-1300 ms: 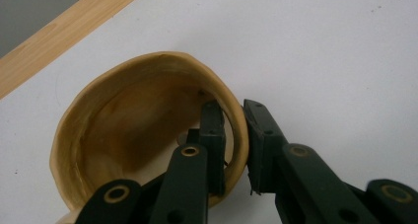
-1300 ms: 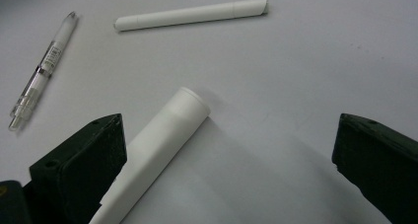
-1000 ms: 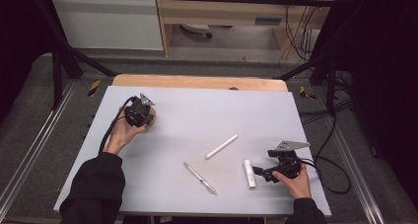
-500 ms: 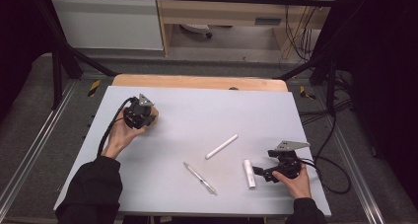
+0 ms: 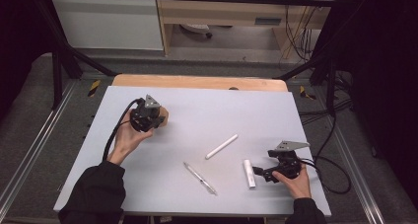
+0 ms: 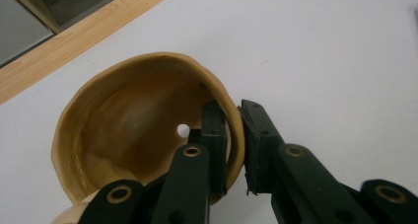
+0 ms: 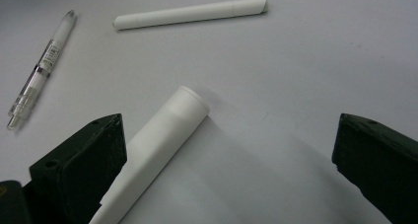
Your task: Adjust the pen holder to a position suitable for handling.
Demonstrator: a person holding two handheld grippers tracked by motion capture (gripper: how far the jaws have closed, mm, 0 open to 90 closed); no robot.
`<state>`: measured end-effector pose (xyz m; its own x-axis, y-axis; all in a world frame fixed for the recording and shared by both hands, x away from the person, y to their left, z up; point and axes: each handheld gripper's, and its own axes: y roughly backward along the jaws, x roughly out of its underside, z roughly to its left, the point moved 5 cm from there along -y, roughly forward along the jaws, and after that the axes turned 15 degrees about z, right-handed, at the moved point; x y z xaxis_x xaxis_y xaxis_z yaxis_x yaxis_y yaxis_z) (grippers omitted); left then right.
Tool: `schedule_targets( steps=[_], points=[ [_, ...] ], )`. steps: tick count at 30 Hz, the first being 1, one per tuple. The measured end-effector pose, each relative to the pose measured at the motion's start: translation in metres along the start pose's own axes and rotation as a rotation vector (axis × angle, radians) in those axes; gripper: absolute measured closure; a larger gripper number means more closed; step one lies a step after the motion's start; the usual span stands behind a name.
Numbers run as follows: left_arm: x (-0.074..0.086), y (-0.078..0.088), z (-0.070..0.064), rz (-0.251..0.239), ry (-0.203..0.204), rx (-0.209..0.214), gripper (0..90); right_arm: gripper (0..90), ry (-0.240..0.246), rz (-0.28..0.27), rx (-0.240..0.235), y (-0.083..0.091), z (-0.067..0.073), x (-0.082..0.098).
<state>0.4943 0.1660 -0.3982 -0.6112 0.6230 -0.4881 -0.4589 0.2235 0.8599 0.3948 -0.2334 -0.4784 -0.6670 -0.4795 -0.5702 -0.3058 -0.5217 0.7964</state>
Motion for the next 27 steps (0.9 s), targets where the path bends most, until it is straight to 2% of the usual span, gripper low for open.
schedule_targets(
  steps=[2,3,4,5,15,16,21,27],
  points=[
    [-0.001,0.000,-0.003,0.001,-0.006,0.003,80.7,0.6,-0.001,-0.001,0.000,0.000,0.000,0.000],
    [-0.004,0.000,-0.009,-0.001,-0.014,0.010,80.7,0.7,0.000,-0.001,0.000,0.000,0.000,0.000],
    [-0.004,0.000,-0.009,-0.001,-0.014,0.010,80.7,0.7,0.001,-0.001,-0.001,0.000,0.000,0.000],
    [-0.007,-0.002,-0.015,-0.004,-0.016,0.016,80.8,0.6,0.000,-0.001,-0.001,0.000,0.000,0.000],
    [-0.022,-0.007,-0.045,0.003,-0.050,0.050,81.0,0.7,0.000,0.000,-0.002,0.000,0.000,0.000],
    [-0.022,-0.007,-0.045,0.003,-0.050,0.050,81.0,0.7,0.001,0.000,0.000,0.000,0.000,0.000],
    [-0.029,-0.010,-0.063,0.005,-0.070,0.068,81.1,0.6,0.001,0.000,-0.003,0.000,0.000,0.000],
    [-0.032,-0.013,-0.075,0.017,-0.087,0.080,81.2,0.7,0.003,0.000,-0.001,0.000,0.000,0.000]
  ],
)
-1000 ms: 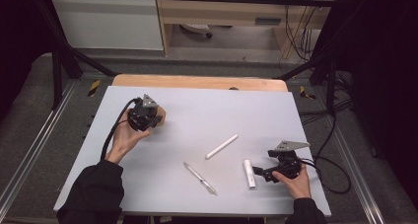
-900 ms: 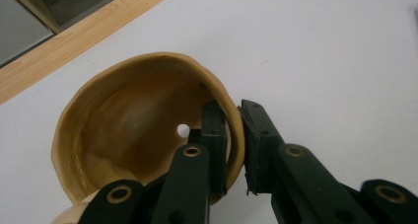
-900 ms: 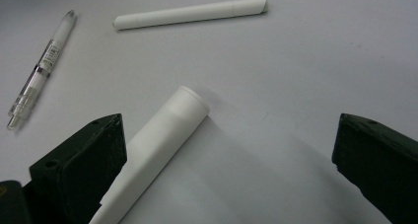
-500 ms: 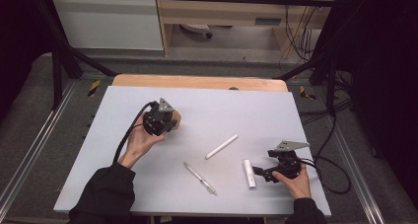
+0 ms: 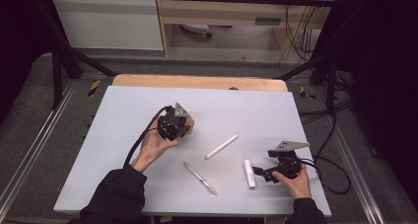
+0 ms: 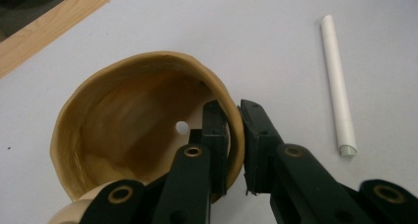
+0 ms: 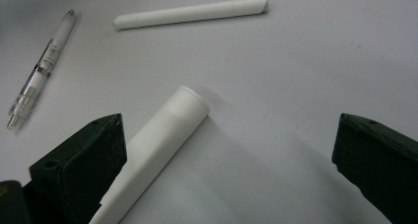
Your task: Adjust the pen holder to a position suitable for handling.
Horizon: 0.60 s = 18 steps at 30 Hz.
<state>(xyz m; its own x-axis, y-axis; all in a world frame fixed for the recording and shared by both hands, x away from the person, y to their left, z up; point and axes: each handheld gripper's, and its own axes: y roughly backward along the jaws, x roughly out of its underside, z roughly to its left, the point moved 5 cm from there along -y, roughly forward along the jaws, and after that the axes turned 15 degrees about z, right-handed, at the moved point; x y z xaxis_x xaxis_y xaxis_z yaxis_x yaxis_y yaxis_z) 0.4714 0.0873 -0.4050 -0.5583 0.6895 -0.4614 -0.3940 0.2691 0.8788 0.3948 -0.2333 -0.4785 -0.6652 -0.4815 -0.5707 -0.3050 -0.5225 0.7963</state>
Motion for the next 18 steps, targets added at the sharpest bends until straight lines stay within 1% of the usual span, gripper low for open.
schedule_targets(
  steps=[1,2,4,5,6,8,11,12,16,18],
  points=[
    [-0.001,-0.003,-0.004,0.004,-0.003,0.006,81.2,0.6,-0.001,0.001,-0.001,0.000,0.000,0.000],
    [-0.001,-0.003,-0.004,0.004,-0.003,0.006,81.2,0.7,-0.003,0.004,-0.003,0.000,0.000,0.000],
    [-0.003,-0.007,-0.009,0.016,-0.010,0.015,81.2,0.7,-0.002,0.004,-0.001,0.000,0.000,0.000],
    [-0.003,-0.007,-0.009,0.016,-0.010,0.015,81.2,0.7,-0.003,0.005,-0.002,0.000,0.000,0.000],
    [-0.004,-0.010,-0.013,0.024,-0.015,0.019,81.2,0.7,-0.003,0.004,-0.003,0.000,0.000,0.000],
    [-0.005,-0.013,-0.016,0.029,-0.018,0.023,81.3,0.7,-0.002,0.003,-0.001,0.000,0.000,0.000],
    [-0.006,-0.016,-0.019,0.041,-0.023,0.028,81.3,0.6,-0.001,0.000,-0.002,0.000,0.000,0.000],
    [-0.006,-0.016,-0.019,0.041,-0.023,0.028,81.3,0.6,-0.001,0.000,-0.002,0.000,0.000,0.000],
    [-0.005,-0.020,-0.020,0.067,-0.030,0.034,81.3,0.7,-0.002,0.004,-0.003,0.000,0.000,0.000],
    [-0.005,-0.021,-0.020,0.070,-0.027,0.037,81.3,0.7,-0.001,0.004,-0.003,0.000,0.000,0.000]
  ],
)
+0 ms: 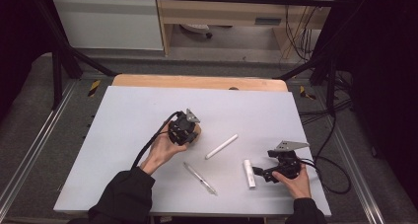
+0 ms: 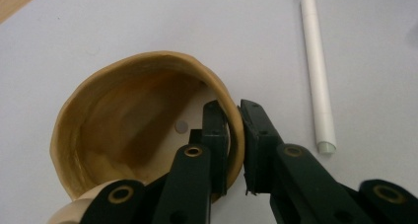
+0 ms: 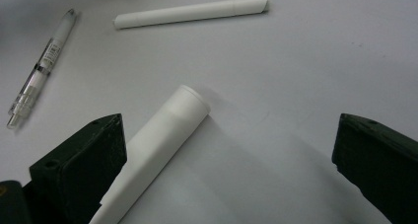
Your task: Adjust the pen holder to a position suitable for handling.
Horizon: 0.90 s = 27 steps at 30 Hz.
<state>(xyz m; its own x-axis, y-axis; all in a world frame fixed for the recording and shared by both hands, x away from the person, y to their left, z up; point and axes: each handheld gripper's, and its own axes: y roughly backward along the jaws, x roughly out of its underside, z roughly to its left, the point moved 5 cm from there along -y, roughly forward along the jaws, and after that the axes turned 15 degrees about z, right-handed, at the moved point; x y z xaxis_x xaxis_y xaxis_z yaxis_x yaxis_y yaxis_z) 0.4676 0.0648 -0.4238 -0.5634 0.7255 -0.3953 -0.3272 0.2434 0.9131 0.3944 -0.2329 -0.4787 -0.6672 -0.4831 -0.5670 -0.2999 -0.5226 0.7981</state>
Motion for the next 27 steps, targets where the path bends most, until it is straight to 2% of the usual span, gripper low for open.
schedule_targets(
  steps=[8,11,12,13,14,16,24,27],
  points=[
    [-0.004,-0.005,-0.001,0.024,0.003,0.005,81.1,0.7,-0.001,0.000,0.000,0.000,0.000,0.000],
    [-0.006,-0.006,0.001,0.013,0.012,-0.004,79.9,0.7,0.000,0.001,0.000,0.000,0.000,0.000],
    [-0.008,-0.008,0.003,-0.007,0.027,0.016,79.5,0.7,0.000,0.001,0.001,0.000,0.000,0.000],
    [-0.008,-0.008,0.003,-0.007,0.027,0.016,79.0,0.6,0.000,0.000,0.000,0.000,0.000,0.000],
    [-0.011,-0.009,0.004,-0.034,0.032,0.033,78.7,0.6,0.000,-0.001,0.000,0.000,0.000,0.000],
    [-0.012,-0.010,0.004,-0.045,0.036,0.039,78.3,0.6,0.001,0.000,0.000,0.000,0.000,0.000],
    [-0.016,-0.015,0.002,-0.054,0.025,0.030,76.6,0.7,0.003,-0.005,0.001,0.000,0.000,0.000],
    [-0.016,-0.011,0.002,-0.064,0.022,0.023,74.1,0.7,0.001,-0.004,0.002,0.001,0.000,0.000]
  ],
)
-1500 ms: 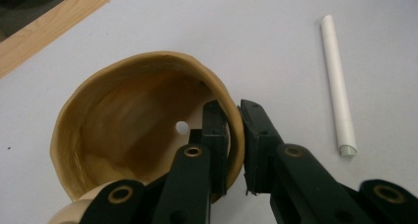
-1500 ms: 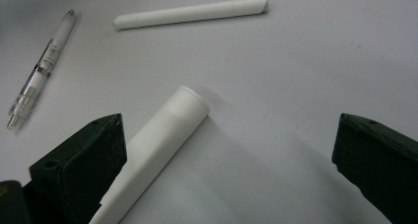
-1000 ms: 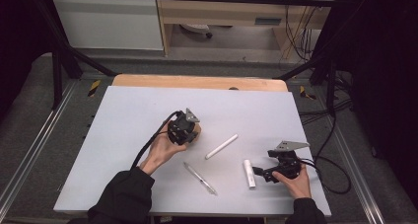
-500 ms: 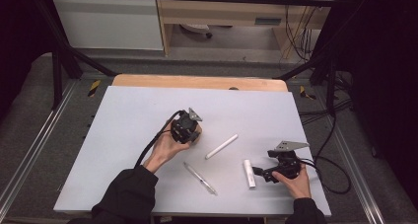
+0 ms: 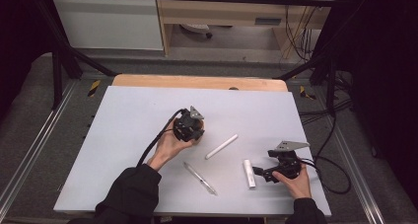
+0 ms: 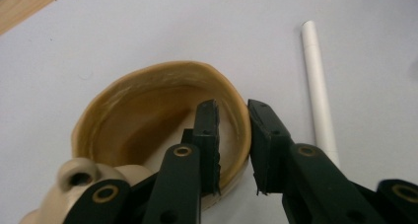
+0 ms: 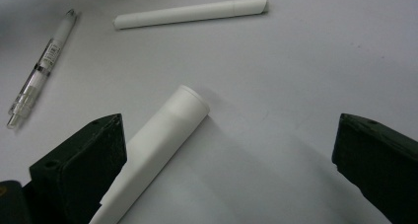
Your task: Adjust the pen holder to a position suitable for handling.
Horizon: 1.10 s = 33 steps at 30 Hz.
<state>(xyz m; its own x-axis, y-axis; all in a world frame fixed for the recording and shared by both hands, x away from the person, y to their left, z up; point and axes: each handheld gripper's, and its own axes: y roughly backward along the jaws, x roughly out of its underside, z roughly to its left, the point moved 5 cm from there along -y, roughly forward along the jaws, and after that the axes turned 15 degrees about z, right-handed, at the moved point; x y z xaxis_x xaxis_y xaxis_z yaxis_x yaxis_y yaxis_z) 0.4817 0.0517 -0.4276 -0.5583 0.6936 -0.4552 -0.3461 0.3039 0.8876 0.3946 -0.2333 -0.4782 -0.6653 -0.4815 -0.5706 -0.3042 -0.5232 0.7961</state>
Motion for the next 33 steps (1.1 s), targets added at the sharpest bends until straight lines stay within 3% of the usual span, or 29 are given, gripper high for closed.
schedule_targets(
  steps=[6,7,14,23,33],
  points=[
    [0.004,0.028,0.002,-0.049,-0.004,0.002,64.9,0.6,-0.001,0.002,0.001,0.001,0.000,0.000],
    [0.006,0.033,0.002,-0.063,-0.002,0.003,59.9,0.6,-0.001,0.000,0.001,0.001,0.000,0.000],
    [0.024,0.058,0.009,-0.100,0.014,0.020,44.3,0.6,-0.002,0.001,0.004,0.000,0.000,0.000],
    [0.063,0.061,0.020,-0.104,0.046,0.044,24.6,0.6,-0.011,0.009,0.007,0.000,0.000,0.000],
    [0.104,0.062,0.032,-0.130,0.084,0.046,14.8,0.6,-0.010,0.010,0.011,0.000,0.000,0.000]
  ],
)
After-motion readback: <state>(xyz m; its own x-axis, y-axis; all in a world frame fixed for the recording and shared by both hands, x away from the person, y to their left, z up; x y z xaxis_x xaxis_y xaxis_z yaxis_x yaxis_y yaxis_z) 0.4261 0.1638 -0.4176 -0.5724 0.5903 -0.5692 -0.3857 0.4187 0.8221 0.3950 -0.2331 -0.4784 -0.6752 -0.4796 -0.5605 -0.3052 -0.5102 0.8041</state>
